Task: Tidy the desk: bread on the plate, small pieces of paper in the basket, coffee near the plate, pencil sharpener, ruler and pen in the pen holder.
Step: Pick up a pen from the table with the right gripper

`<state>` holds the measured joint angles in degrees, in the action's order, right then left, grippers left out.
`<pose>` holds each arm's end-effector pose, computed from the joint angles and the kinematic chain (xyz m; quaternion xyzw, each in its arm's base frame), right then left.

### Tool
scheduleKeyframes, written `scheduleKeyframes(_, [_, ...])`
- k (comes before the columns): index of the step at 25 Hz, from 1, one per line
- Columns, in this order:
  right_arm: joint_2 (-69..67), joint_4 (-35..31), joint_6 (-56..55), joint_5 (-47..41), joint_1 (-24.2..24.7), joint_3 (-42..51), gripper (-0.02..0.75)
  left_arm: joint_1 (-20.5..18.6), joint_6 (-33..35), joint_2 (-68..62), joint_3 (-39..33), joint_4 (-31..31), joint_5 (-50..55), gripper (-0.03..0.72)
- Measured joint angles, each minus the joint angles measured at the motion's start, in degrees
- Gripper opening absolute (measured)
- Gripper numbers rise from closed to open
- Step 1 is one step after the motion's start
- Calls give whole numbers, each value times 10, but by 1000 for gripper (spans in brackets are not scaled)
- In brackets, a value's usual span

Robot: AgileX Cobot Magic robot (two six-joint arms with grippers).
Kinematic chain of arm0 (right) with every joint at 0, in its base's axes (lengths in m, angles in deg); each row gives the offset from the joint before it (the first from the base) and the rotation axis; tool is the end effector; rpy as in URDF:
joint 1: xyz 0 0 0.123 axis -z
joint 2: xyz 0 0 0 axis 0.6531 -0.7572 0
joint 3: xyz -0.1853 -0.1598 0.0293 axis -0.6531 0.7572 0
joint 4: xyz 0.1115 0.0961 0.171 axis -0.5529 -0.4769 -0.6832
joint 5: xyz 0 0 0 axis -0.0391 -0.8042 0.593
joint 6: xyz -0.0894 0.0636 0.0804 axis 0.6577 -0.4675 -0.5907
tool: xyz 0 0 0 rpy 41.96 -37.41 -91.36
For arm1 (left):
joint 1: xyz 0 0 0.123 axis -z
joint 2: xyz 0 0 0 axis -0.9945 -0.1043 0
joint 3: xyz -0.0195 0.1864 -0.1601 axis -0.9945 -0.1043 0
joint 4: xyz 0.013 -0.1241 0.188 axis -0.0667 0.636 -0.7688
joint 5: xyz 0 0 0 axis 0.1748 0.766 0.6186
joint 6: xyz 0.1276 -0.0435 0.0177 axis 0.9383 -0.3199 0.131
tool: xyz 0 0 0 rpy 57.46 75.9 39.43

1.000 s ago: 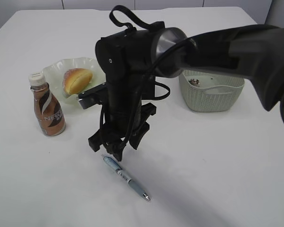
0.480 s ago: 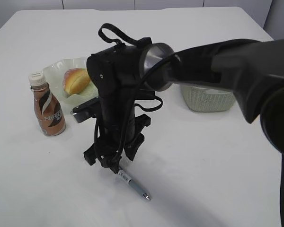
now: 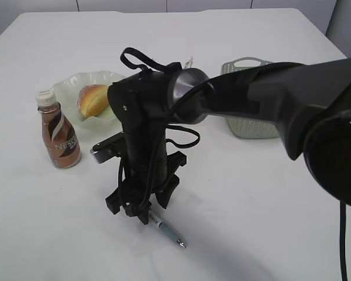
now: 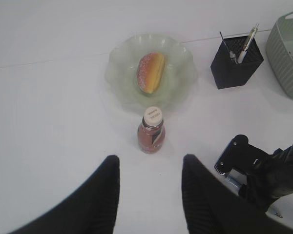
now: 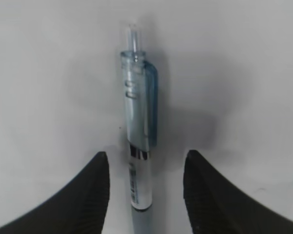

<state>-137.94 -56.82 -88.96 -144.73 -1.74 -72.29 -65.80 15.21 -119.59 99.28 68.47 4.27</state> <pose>0.2997 0.2824 0.0658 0.3509 -0.9359 -0.0109 0.0280 0.2279 -0.0588 0.4063 0.0475 0.9136 -0.0449 0.4014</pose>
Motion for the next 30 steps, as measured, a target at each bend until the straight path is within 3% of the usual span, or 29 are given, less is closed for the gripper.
scheduleKeyframes(30, [-10,9,-3,1,0,0,395,0,0,0,0,5,0,307])
